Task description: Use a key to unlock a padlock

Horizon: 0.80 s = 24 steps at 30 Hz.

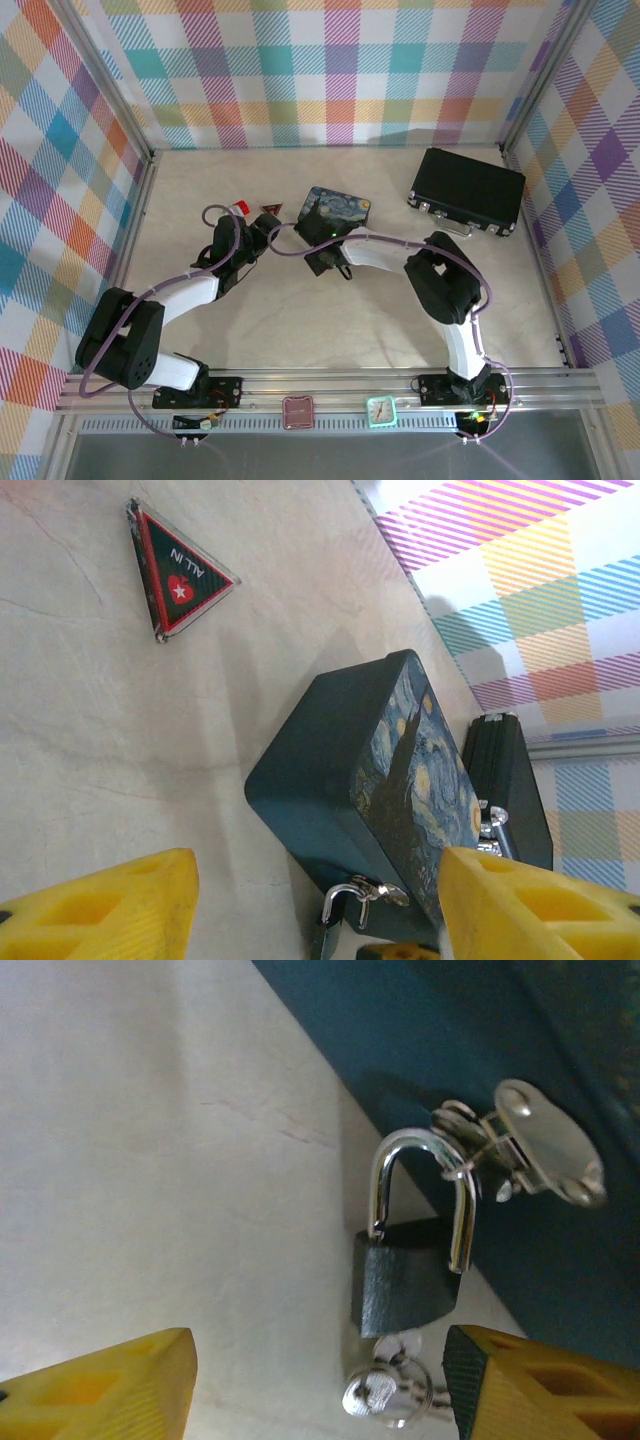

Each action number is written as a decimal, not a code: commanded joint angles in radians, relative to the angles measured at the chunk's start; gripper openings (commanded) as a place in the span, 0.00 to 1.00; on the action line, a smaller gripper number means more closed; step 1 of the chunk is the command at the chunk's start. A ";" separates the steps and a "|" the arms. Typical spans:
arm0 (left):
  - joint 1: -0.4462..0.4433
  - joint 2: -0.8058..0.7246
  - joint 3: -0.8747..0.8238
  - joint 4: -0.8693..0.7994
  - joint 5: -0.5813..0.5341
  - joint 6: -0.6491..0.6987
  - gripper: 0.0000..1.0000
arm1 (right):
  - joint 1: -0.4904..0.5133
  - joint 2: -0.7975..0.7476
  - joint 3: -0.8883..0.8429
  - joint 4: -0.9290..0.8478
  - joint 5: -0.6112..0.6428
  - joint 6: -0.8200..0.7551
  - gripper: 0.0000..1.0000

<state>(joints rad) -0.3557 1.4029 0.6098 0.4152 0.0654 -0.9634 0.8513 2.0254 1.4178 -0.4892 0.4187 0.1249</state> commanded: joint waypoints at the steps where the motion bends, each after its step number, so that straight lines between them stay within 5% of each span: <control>1: 0.011 -0.011 -0.003 -0.036 -0.002 0.030 0.64 | 0.002 0.036 0.039 -0.071 0.109 -0.043 0.63; 9: 0.016 0.032 -0.010 0.021 0.023 0.000 0.64 | 0.002 0.077 0.029 -0.020 0.154 -0.042 0.56; 24: 0.036 0.017 -0.005 0.016 0.029 0.015 0.64 | -0.052 0.047 -0.045 0.124 0.022 0.005 0.31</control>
<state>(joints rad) -0.3336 1.4368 0.6098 0.4019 0.0853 -0.9558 0.8246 2.0777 1.4109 -0.4099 0.5060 0.1059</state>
